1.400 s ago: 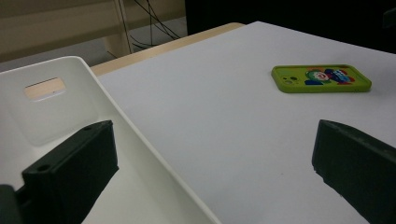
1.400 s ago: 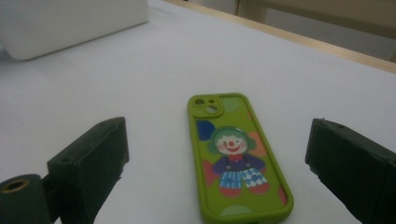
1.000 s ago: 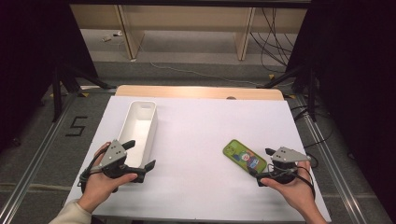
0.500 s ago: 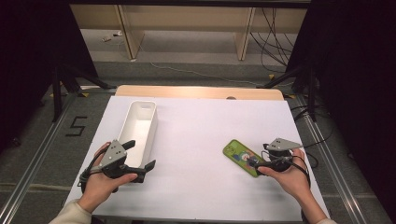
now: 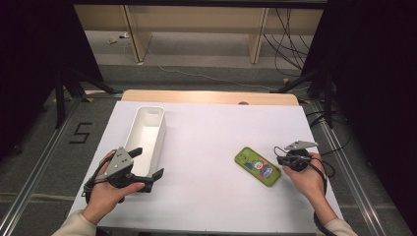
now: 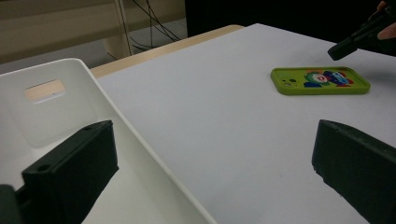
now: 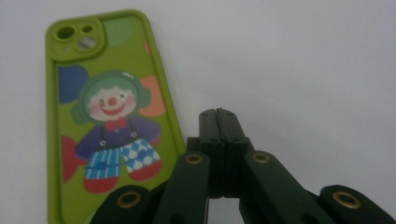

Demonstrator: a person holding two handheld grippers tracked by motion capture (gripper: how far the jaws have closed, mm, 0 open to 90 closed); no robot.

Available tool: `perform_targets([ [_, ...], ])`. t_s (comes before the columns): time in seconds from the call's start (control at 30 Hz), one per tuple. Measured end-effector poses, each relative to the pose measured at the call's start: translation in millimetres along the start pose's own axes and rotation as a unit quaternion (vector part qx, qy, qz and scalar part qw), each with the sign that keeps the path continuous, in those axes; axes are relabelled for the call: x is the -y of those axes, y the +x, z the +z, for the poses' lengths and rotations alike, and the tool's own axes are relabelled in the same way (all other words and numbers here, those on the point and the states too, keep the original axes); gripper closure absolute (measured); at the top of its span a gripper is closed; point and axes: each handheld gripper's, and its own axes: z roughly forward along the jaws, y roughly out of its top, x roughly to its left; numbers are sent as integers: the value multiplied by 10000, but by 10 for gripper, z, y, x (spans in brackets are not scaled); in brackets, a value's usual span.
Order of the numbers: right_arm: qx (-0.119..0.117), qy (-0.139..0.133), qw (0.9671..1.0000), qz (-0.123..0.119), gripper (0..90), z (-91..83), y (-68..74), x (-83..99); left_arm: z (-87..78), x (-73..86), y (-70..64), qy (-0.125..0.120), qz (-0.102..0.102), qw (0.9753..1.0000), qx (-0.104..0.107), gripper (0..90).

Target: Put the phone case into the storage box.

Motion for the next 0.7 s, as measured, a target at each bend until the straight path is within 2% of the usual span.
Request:
perform_targets([
  [0.17,-156,200,9997,-13,900,56,-42,55,1,1,1,3,-2,10000,3,0],
  [0.33,-259,292,9992,-37,900,67,-49,73,2,2,4,13,4,10000,5,0],
  [0.6,-408,442,9980,-170,900,40,-19,76,0,3,5,2,-17,10000,-1,0],
  [0.63,-454,483,9974,-267,900,31,1,78,0,4,6,4,-18,10000,-4,0],
  [0.7,-481,521,9970,-309,900,25,24,80,0,5,6,8,-19,10000,-3,0],
])
